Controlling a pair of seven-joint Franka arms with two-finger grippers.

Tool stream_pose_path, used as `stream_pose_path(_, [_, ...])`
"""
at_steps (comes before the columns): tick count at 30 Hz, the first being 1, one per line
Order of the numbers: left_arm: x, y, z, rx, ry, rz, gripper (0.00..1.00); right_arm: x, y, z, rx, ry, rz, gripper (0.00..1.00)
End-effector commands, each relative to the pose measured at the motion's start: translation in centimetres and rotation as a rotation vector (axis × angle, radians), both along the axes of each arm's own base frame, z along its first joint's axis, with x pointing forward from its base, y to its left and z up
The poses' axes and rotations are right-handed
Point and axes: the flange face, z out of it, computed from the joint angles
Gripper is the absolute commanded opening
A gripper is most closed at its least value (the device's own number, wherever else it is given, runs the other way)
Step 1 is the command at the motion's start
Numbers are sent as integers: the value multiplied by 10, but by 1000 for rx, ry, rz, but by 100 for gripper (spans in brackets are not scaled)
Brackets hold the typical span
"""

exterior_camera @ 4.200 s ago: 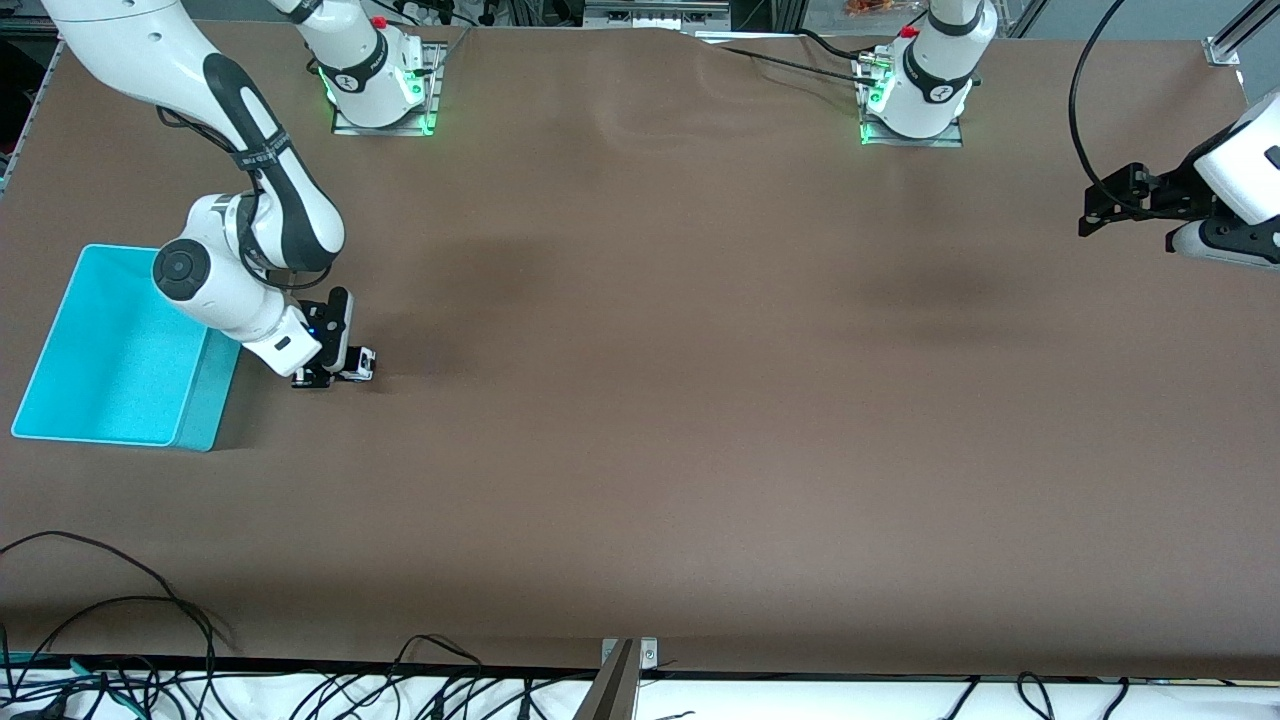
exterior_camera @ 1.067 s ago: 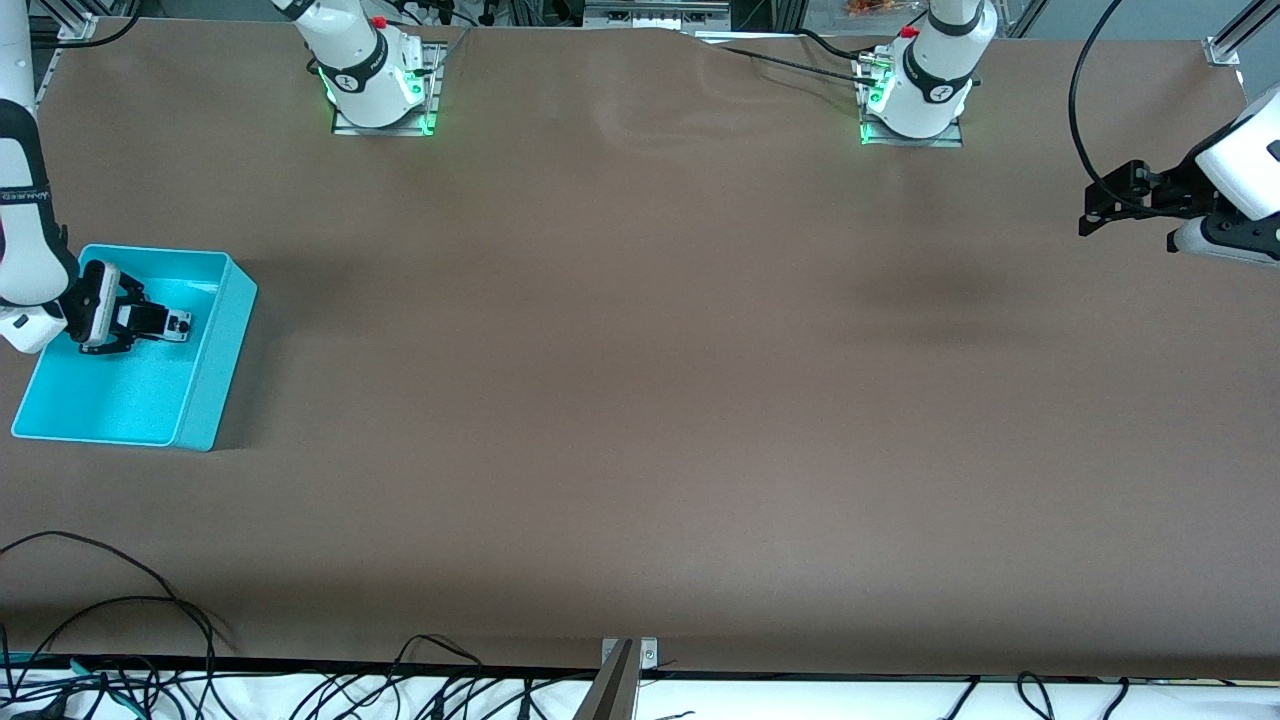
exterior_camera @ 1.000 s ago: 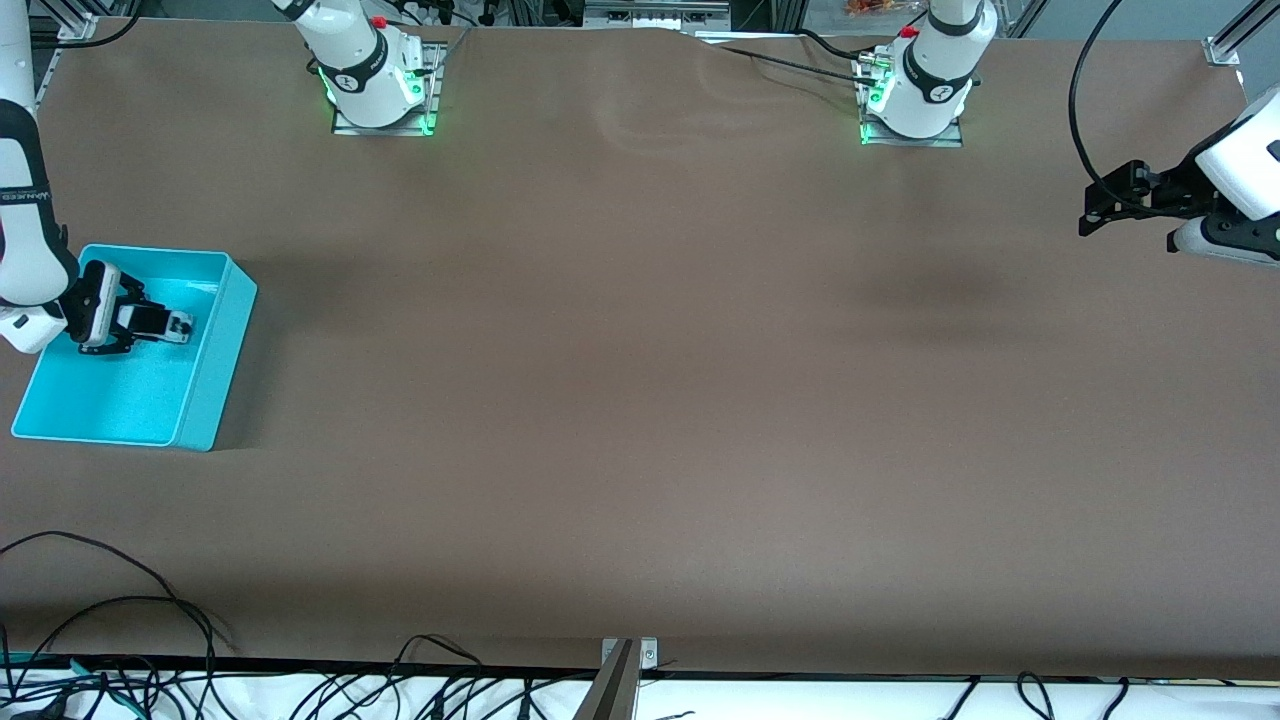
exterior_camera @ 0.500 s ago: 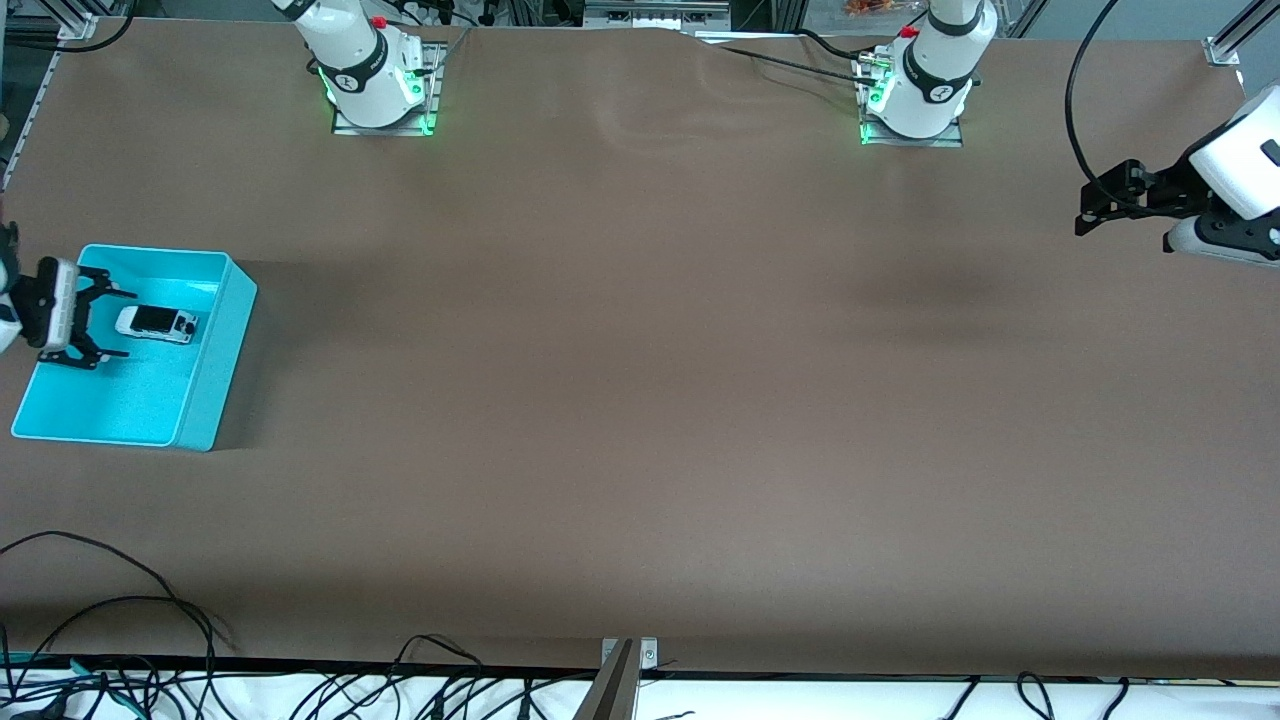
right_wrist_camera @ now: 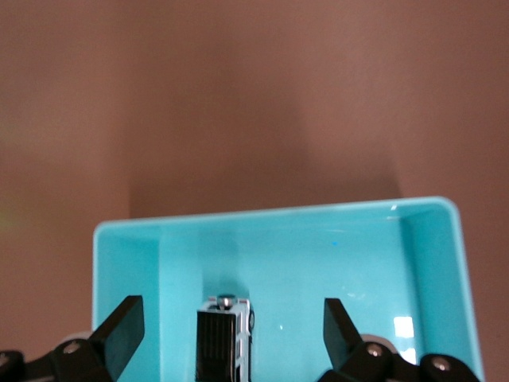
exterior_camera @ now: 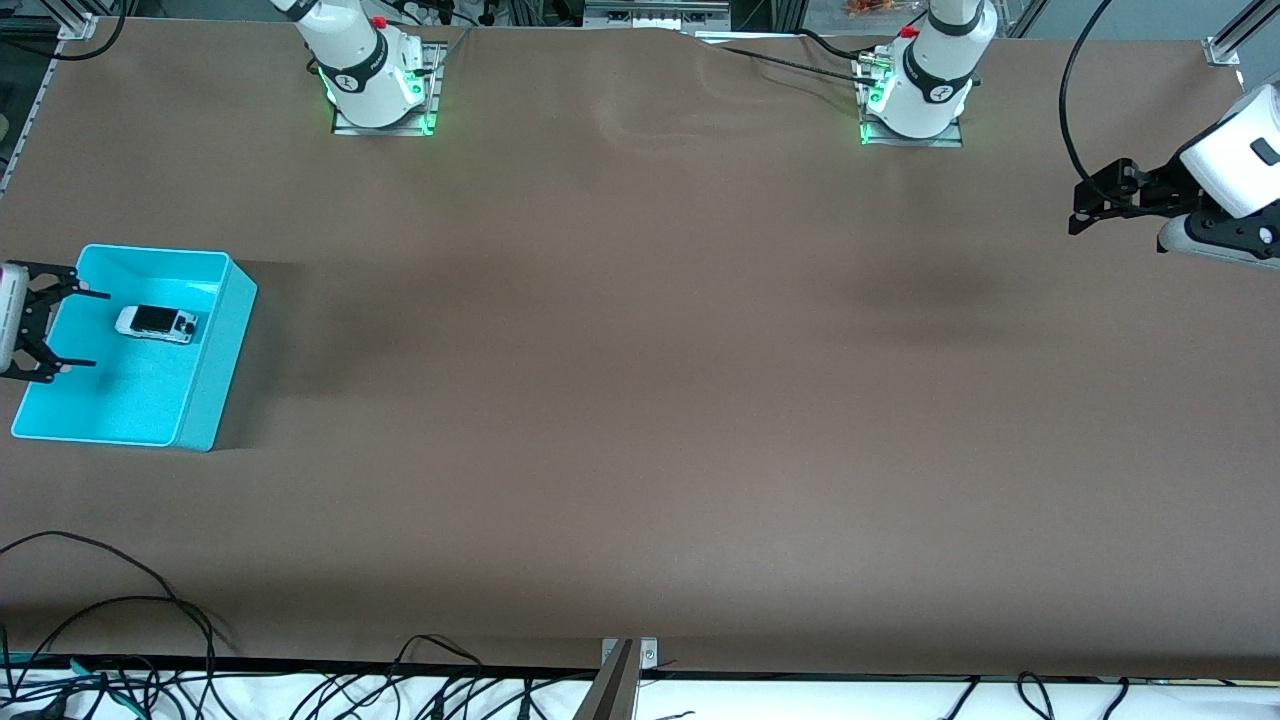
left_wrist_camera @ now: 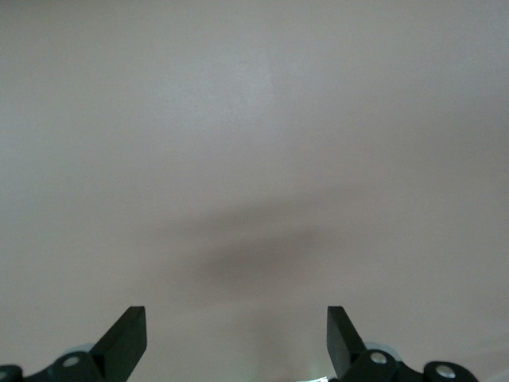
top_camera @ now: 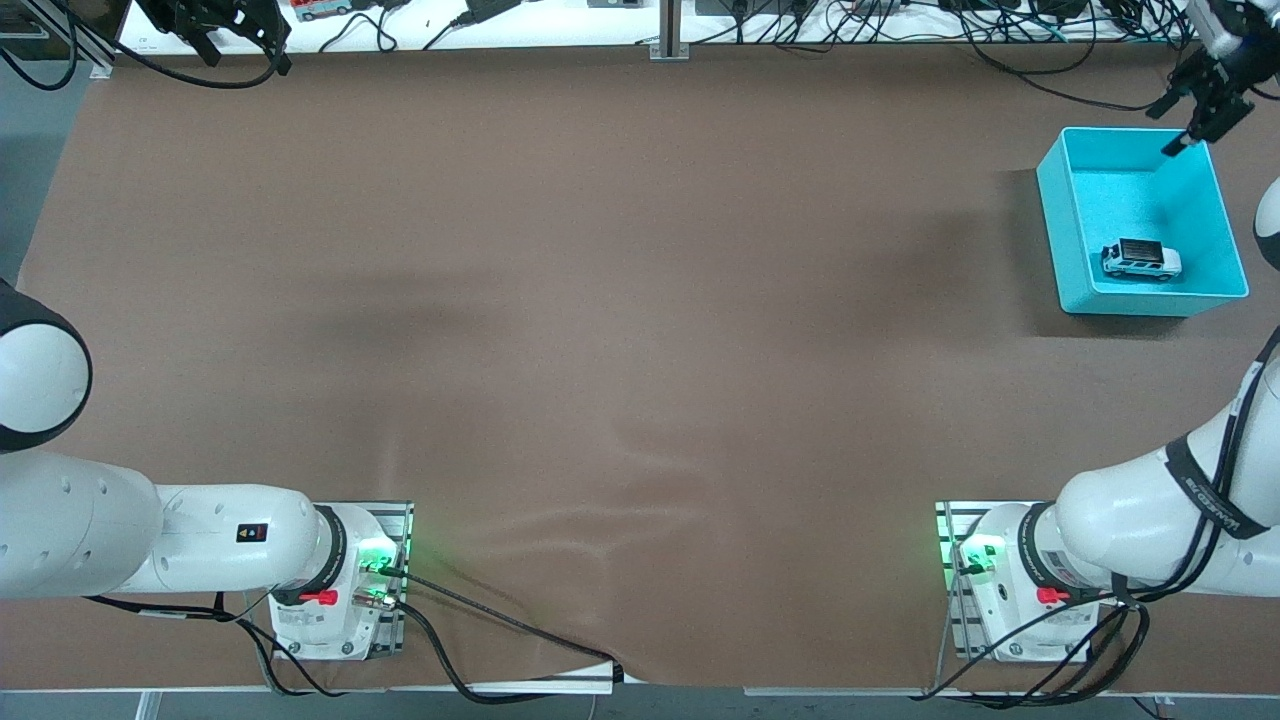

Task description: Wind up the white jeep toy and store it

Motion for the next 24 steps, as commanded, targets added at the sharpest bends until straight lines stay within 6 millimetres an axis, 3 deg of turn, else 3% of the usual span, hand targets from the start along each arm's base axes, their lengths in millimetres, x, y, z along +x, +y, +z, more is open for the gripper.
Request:
stream_pose_path(1, [2,1,7,-8,-2,-3,100,2,34,56,-40,27,-169,100])
stream_pose_path(6, [2,3,6,-6,0,1,100,11,65,85,-79,49,-300,100])
stream_pose_path(11, [2,4,6,-5,0,3,100,19,108,113,-143,81,-446,100])
stream_pose_path(24, [2,3,6,-5,0,0,100,31,183,130,-296,170,-942,100])
